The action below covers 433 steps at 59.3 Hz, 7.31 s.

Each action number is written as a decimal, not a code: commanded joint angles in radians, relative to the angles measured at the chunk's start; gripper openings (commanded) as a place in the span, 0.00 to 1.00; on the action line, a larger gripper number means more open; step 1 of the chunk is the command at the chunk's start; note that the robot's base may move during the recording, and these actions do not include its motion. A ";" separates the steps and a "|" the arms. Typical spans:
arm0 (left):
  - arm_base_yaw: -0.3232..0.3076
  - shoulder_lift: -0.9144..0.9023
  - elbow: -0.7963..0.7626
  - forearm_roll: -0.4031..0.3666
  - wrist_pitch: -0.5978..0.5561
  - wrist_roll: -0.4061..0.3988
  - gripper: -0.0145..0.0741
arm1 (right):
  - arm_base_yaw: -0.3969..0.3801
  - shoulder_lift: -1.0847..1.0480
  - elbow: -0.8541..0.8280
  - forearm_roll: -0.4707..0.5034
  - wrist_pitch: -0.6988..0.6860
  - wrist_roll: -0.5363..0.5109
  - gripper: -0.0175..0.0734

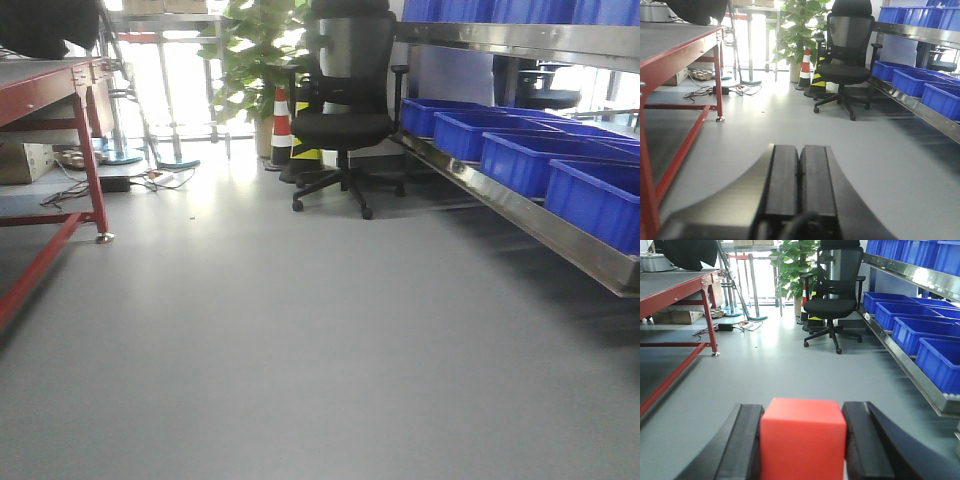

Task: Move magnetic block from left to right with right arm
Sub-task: 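Drive the base away from the table carrying the cube, then turn and drive the base to the other carpeted table, then lower the held red cube toward the carpet with the right gripper, then set the cube on the carpet and open the right gripper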

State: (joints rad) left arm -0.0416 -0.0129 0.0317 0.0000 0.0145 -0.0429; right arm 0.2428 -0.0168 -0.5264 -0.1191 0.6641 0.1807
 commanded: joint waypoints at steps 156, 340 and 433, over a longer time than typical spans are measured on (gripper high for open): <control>-0.006 -0.010 0.010 0.000 -0.090 -0.004 0.03 | -0.005 0.018 -0.025 -0.014 -0.092 -0.009 0.43; -0.006 -0.010 0.010 0.000 -0.090 -0.004 0.03 | -0.005 0.018 -0.025 -0.014 -0.092 -0.009 0.43; -0.006 -0.010 0.010 0.000 -0.090 -0.004 0.03 | 0.406 1.548 -0.885 0.247 0.135 -0.267 0.43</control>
State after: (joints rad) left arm -0.0416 -0.0129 0.0317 0.0000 0.0145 -0.0429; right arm 0.6432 1.4790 -1.3267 0.1191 0.8098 -0.0889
